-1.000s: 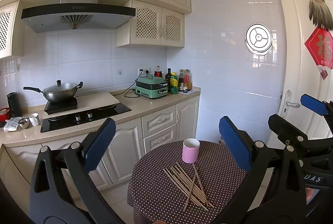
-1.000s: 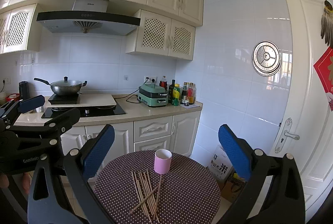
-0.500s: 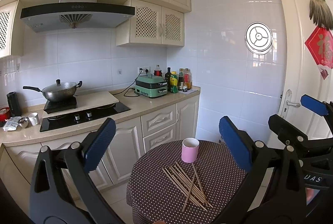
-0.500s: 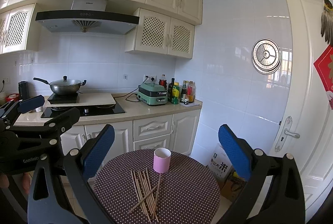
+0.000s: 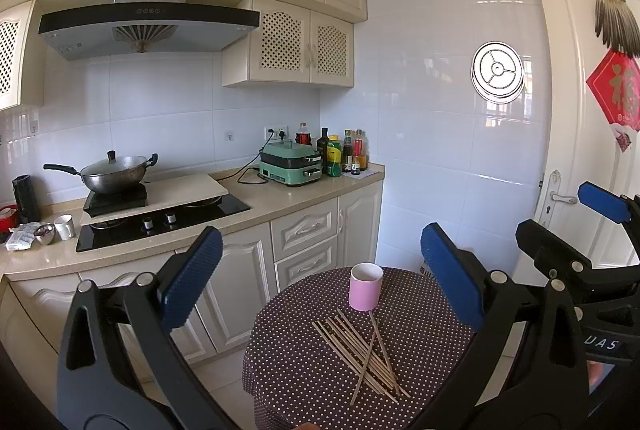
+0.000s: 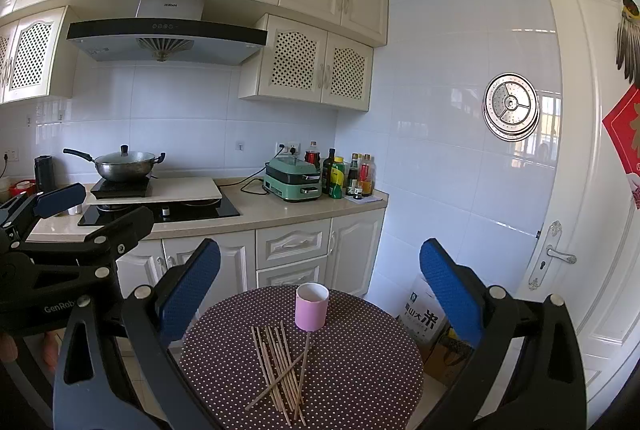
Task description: Organize utensils
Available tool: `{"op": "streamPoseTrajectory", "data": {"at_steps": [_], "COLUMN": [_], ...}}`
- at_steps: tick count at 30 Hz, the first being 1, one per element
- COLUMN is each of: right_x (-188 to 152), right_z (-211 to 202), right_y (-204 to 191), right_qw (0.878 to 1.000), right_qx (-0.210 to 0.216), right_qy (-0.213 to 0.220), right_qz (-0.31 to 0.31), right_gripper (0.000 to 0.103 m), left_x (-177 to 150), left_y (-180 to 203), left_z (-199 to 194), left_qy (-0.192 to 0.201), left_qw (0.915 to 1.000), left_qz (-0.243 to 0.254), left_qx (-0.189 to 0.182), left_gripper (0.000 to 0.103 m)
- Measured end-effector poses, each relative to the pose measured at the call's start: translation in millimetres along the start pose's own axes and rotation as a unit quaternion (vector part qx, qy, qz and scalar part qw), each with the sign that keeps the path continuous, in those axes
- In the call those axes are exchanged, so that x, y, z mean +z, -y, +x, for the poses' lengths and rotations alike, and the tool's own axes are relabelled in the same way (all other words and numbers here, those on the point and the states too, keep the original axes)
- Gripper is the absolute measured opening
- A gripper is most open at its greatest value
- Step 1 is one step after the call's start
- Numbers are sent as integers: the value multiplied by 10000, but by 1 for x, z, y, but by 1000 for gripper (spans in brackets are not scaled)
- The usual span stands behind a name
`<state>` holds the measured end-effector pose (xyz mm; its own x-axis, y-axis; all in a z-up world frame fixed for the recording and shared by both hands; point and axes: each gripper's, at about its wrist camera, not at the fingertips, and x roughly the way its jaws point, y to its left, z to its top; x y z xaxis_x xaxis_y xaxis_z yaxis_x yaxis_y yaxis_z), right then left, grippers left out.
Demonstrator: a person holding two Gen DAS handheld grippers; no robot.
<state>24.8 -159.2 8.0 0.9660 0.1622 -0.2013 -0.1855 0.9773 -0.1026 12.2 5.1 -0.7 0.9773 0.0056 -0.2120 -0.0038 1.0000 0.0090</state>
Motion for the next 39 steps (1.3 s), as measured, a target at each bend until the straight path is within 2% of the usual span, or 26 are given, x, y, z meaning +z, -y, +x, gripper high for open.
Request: {"op": "streamPoseTrajectory", "data": {"at_steps": [28,39], "right_x": [2,-11], "right_z": [10,35], "right_y": [-11,-5], "right_qw": [10000,9990], "right_qx": [-11,4], "right_qy": [-65,-443], "right_qz": [5,58], "right_gripper": [96,96], "left_x": [-4,-13], "left_y": [-21,-19], "left_z": [8,36], "left_qy": [-55,-393], "left_qw": [9999,9992], "left_qz": [-85,-25], "left_qx": [-18,-81], "left_gripper": [97,97]}}
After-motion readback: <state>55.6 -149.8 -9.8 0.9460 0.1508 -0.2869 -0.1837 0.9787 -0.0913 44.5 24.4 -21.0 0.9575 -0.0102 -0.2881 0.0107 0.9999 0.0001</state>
